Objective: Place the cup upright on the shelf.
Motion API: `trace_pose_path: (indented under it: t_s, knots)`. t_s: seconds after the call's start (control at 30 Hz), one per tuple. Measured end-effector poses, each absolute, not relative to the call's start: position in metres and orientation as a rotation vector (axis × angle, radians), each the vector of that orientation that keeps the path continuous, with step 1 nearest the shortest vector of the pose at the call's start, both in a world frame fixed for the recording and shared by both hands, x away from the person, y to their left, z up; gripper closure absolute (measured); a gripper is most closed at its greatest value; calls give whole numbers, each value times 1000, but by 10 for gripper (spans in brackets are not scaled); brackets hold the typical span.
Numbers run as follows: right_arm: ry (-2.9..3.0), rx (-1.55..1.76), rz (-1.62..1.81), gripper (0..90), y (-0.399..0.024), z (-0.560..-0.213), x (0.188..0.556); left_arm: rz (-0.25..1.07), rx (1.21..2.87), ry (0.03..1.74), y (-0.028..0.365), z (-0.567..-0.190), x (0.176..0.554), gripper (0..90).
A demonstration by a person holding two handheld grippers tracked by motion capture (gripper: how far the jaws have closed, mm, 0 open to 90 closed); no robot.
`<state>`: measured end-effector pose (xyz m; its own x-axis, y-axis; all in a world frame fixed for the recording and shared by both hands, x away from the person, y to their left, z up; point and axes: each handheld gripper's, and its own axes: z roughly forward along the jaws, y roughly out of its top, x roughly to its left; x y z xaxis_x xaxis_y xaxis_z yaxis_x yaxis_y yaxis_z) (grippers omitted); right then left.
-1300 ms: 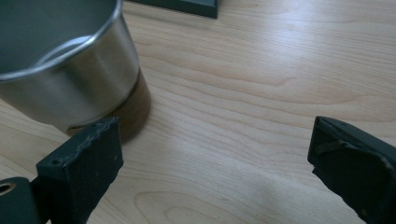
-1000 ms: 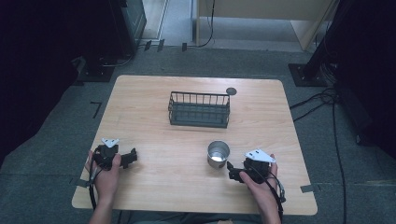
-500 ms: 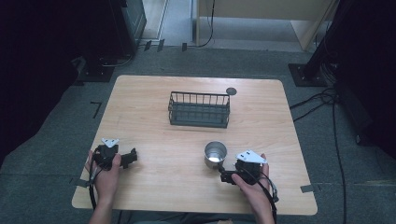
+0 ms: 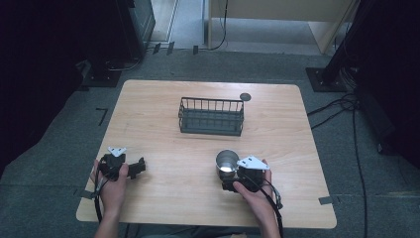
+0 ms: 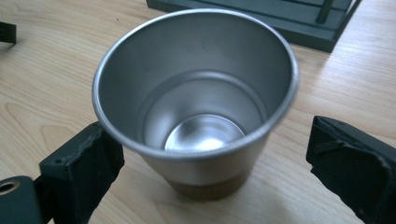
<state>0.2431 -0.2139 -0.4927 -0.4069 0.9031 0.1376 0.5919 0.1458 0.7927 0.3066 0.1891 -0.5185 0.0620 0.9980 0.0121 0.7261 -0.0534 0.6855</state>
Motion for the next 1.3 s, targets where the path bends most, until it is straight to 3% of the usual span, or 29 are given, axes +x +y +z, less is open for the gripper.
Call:
trace_pose_path:
  t_s: [0.53,0.77,1.3]
  knots:
    - [2058,1434,1099,57,-190,-495,258,694,1834,1716,189,-519,307,0]
    - [2026,1434,1045,169,-185,-497,260,694,1834,1716,189,-519,307,0]
    - [2004,1450,1064,177,-189,-487,261,694,1834,1716,189,-519,307,0]
